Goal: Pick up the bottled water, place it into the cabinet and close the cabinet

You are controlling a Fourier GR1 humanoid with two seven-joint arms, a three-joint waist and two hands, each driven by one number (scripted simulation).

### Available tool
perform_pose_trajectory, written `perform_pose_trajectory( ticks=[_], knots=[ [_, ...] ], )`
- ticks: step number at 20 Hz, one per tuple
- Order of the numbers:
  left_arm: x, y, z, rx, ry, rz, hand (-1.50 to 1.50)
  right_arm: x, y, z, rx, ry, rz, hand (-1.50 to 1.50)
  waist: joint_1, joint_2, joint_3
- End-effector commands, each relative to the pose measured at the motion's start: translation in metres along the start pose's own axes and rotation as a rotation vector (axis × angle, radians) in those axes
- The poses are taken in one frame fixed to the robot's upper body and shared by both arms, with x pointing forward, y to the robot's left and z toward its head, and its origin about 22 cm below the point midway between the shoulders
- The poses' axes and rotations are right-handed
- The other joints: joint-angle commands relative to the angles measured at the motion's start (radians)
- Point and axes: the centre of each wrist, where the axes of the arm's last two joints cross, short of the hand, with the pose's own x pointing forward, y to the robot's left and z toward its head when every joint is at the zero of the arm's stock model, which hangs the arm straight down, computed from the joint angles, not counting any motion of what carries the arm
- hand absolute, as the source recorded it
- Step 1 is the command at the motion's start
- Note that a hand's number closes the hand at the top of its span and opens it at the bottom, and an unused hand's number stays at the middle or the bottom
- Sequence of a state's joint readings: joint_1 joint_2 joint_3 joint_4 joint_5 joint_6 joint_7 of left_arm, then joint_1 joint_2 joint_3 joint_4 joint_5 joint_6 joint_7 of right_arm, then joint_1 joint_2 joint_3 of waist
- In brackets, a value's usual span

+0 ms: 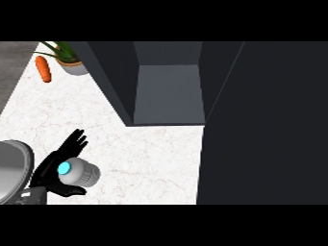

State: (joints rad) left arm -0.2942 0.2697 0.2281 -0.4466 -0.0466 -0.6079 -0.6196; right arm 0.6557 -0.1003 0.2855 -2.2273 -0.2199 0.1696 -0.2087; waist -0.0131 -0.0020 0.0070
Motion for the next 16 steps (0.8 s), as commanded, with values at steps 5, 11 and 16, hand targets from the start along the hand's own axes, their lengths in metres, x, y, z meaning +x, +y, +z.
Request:
perform_pose_trajectory(
  ticks=[5, 11, 16],
  knots=[
    [-0.018, -0.024, -0.012, -0.146, 0.009, 0.151, -1.50, -0.002, 0.002, 0.005, 0.011, 0.030, -0.006, -1.50, -0.013, 0.005, -0.009],
    [-0.027, -0.037, -0.012, -0.210, 0.004, 0.190, -1.50, -0.004, 0.001, -0.006, 0.023, 0.027, -0.019, -1.50, -0.002, 0.008, -0.010],
    [-0.026, -0.045, -0.017, -0.252, 0.016, 0.162, 1.50, -0.022, 0.000, -0.007, -0.002, 0.017, -0.020, -1.50, 0.004, 0.003, -0.007]
  ],
)
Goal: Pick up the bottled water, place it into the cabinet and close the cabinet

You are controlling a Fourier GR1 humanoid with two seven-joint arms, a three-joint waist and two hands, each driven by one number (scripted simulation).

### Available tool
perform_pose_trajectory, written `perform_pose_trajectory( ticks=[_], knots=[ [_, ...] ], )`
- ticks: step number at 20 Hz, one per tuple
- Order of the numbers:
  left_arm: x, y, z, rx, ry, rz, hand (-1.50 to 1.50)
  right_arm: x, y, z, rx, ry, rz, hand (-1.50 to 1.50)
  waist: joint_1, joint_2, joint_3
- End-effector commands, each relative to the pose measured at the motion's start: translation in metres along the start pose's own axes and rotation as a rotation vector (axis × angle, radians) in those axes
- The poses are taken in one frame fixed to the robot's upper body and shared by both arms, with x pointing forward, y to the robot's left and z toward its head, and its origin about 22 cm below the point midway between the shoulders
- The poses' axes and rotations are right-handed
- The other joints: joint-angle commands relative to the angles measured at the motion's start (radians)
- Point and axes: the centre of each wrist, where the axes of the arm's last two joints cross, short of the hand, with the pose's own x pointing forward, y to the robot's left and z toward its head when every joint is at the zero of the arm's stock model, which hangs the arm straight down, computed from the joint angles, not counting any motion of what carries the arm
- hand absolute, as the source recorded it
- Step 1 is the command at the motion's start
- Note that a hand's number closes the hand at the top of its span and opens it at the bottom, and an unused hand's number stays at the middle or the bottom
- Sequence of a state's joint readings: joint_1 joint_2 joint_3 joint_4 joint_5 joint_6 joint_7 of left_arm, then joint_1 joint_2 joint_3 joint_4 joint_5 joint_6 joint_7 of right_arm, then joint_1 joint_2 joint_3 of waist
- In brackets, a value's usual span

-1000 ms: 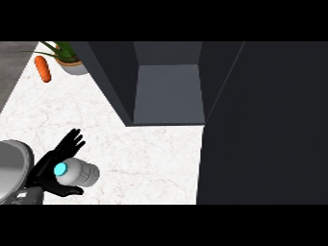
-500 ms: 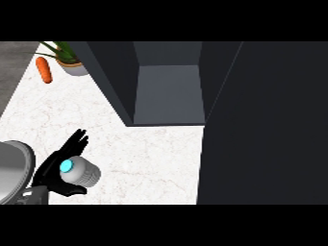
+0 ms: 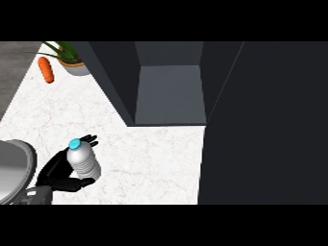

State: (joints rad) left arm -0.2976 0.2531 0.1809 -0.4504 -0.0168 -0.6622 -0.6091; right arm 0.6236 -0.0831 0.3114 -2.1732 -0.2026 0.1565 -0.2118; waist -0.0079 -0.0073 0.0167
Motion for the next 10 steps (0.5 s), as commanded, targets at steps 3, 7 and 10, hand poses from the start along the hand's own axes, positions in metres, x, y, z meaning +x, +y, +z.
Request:
perform_pose_trajectory(
  ticks=[3, 7, 10],
  knots=[
    [-0.008, -0.024, -0.023, -0.178, -0.022, 0.100, 1.50, 0.001, 0.006, -0.003, 0.012, 0.001, 0.007, -1.50, -0.017, 0.012, -0.020],
    [-0.029, -0.047, -0.023, -0.169, -0.020, 0.173, 1.50, 0.002, -0.003, -0.002, 0.007, -0.008, 0.004, -1.50, -0.012, 0.010, -0.018],
    [-0.012, -0.023, -0.012, -0.191, -0.050, 0.114, 1.50, 0.006, -0.009, -0.004, -0.018, -0.001, 0.005, -1.50, -0.004, 0.010, -0.018]
  ],
)
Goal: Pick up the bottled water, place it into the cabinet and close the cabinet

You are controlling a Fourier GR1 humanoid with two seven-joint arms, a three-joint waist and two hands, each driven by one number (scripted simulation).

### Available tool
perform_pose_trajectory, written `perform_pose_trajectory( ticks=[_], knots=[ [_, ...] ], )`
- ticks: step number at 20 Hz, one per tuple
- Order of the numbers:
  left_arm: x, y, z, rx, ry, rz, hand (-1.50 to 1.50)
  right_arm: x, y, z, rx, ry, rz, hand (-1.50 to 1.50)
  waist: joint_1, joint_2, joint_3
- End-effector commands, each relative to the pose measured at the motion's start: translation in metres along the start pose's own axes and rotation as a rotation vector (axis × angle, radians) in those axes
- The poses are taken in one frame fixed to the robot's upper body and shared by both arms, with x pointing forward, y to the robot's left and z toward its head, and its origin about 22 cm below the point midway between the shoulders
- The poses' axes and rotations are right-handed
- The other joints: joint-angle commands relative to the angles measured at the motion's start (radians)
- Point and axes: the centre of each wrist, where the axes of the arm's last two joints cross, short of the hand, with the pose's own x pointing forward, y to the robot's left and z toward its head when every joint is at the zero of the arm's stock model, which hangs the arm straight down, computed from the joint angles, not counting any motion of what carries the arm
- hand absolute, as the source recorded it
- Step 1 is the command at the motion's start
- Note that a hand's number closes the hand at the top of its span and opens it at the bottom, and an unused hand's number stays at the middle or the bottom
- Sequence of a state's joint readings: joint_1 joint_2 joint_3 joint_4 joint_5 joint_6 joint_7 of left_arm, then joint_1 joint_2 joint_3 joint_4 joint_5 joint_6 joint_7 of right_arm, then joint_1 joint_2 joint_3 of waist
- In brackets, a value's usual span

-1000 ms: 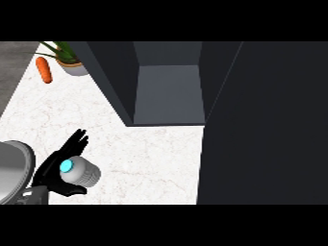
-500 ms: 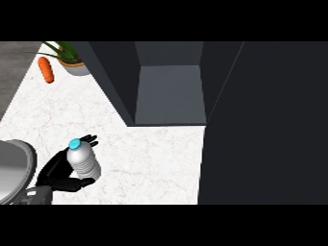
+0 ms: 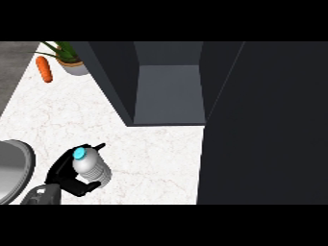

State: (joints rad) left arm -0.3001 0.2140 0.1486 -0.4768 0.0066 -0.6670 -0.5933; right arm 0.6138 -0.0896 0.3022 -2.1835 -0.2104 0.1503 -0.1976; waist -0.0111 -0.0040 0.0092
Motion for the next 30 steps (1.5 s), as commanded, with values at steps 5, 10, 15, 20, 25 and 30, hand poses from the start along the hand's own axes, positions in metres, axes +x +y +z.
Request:
perform_pose_trajectory(
  ticks=[5, 10, 15, 20, 25, 30],
  knots=[
    [-0.031, -0.038, -0.007, -0.070, -0.106, 0.100, 1.50, -0.013, 0.004, 0.000, 0.002, 0.009, -0.007, -1.50, 0.005, 0.004, -0.010],
    [-0.014, -0.010, -0.002, 0.295, -0.320, 0.212, 1.50, -0.011, -0.007, 0.008, 0.011, 0.034, -0.006, -1.50, 0.001, 0.005, -0.011],
    [0.002, -0.003, -0.016, 0.306, -0.382, 0.282, 1.50, 0.000, -0.017, 0.001, 0.005, 0.014, 0.026, -1.50, 0.001, 0.007, -0.011],
    [-0.004, -0.003, -0.005, 0.273, -0.348, 0.302, 1.50, 0.001, 0.015, 0.000, 0.004, -0.004, -0.001, -1.50, 0.001, 0.005, -0.010],
    [0.017, -0.032, -0.023, 0.248, -0.320, 0.294, 1.50, -0.002, -0.002, 0.004, -0.003, 0.007, 0.000, -1.50, 0.014, 0.000, -0.008],
    [0.032, -0.059, -0.035, 0.189, -0.321, 0.253, 1.50, -0.010, 0.018, -0.002, 0.014, 0.015, -0.002, -1.50, 0.014, 0.000, -0.008]
  ],
)
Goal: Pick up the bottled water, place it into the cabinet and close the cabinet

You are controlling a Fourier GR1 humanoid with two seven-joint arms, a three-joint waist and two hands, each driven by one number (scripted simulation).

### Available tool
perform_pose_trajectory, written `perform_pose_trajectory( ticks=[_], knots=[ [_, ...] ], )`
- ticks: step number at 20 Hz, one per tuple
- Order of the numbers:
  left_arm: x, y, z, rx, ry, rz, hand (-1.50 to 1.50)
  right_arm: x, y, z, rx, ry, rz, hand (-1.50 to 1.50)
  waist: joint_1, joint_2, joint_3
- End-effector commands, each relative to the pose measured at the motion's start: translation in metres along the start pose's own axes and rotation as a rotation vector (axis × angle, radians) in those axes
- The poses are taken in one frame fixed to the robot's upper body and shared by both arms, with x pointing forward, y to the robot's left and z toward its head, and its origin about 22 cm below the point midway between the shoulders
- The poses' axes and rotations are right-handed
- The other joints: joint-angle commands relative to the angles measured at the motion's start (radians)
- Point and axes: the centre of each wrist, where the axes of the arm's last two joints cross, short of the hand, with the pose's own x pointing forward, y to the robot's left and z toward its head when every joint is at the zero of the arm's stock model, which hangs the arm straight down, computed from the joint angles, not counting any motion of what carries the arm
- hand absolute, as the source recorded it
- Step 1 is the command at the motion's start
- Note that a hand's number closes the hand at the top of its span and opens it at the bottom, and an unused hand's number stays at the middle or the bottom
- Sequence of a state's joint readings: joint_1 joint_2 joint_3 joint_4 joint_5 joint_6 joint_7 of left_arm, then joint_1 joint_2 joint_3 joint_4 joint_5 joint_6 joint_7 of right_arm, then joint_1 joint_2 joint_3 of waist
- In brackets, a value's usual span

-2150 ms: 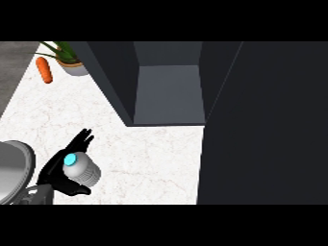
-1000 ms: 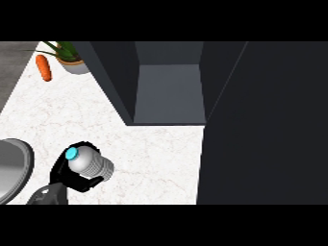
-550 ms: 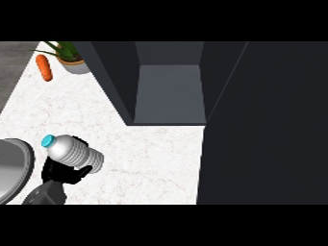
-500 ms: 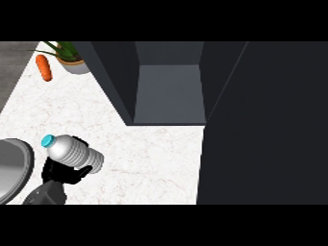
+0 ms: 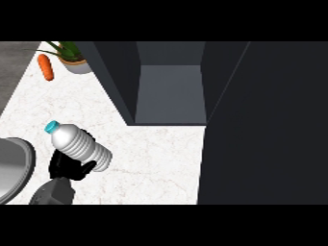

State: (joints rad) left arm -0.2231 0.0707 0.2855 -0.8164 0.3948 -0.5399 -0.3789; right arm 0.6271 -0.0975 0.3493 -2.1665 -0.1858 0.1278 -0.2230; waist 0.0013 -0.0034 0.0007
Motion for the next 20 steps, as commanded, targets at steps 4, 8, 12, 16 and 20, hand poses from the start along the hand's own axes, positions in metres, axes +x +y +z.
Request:
perform_pose_trajectory(
  ticks=[4, 8, 12, 16, 20],
  knots=[
    [0.023, -0.056, -0.024, -0.063, -0.013, -0.025, 1.50, 0.001, 0.007, -0.001, 0.008, 0.007, -0.022, -1.50, -0.002, 0.000, 0.000],
    [0.028, -0.097, -0.044, -0.090, -0.056, -0.075, 1.50, 0.017, 0.006, -0.003, 0.000, -0.001, -0.005, -1.50, -0.008, 0.001, -0.001],
    [0.030, -0.142, -0.051, -0.111, -0.064, -0.099, 1.50, 0.007, 0.016, -0.018, 0.002, -0.012, -0.037, -1.50, -0.006, 0.001, -0.001],
    [0.059, -0.170, -0.074, -0.094, -0.078, -0.149, 1.50, -0.001, 0.000, -0.002, 0.012, -0.006, -0.026, -1.50, -0.009, 0.001, 0.000],
    [0.051, -0.192, -0.093, -0.096, -0.066, -0.187, 1.50, -0.014, 0.015, -0.005, 0.014, -0.007, -0.046, -1.50, -0.015, 0.003, -0.001]
  ],
)
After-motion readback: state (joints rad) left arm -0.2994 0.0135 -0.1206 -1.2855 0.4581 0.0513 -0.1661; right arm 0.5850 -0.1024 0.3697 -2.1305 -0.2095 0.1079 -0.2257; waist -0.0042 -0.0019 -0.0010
